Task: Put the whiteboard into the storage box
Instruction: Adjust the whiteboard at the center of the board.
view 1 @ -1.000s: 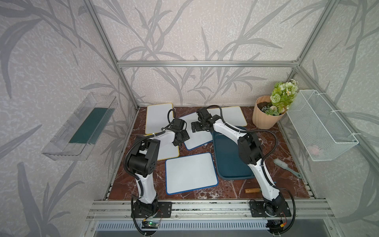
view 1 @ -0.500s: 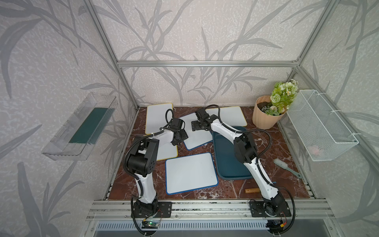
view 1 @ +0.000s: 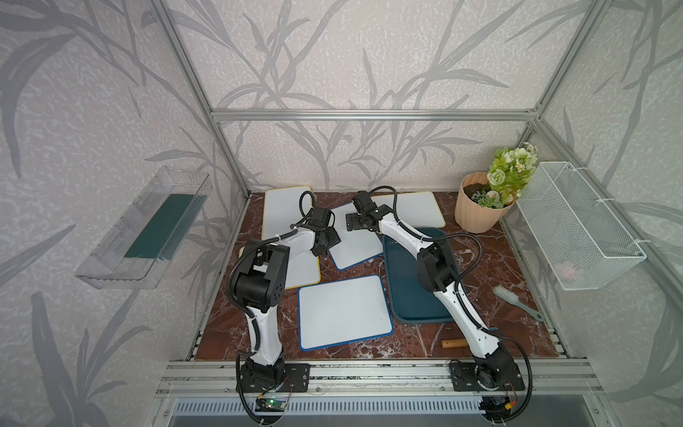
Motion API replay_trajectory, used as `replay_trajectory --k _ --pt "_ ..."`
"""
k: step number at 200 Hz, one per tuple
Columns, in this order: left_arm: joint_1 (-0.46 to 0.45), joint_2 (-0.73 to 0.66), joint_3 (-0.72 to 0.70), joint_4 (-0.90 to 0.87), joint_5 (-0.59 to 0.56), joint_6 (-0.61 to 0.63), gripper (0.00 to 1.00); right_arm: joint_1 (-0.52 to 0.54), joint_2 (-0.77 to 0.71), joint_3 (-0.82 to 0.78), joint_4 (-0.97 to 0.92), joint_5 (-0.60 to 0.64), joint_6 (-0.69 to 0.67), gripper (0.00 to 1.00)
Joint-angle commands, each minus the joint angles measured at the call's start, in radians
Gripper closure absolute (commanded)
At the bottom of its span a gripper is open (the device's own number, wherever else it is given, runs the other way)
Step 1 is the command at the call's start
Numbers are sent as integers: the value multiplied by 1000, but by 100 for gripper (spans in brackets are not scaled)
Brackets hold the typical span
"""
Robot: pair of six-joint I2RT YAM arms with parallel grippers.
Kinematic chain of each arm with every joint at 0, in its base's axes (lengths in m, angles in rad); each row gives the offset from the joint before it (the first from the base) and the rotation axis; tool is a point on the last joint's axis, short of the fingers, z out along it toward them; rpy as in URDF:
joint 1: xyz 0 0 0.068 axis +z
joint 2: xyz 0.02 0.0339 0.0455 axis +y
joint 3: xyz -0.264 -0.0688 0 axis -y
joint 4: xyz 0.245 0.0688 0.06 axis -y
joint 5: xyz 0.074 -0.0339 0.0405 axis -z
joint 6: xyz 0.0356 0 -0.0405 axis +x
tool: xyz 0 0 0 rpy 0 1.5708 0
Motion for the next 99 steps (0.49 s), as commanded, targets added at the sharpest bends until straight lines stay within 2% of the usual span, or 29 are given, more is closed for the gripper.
replay_trajectory --k 1,43,99 --pt "-6 46 53 -42 -29 -20 29 -11 42 59 -55 6 10 3" --pt "-12 111 111 -69 -33 -29 30 -12 58 72 -105 -15 27 3" --pt "-12 185 180 -90 -14 -25 30 -7 36 -2 -150 -129 77 4"
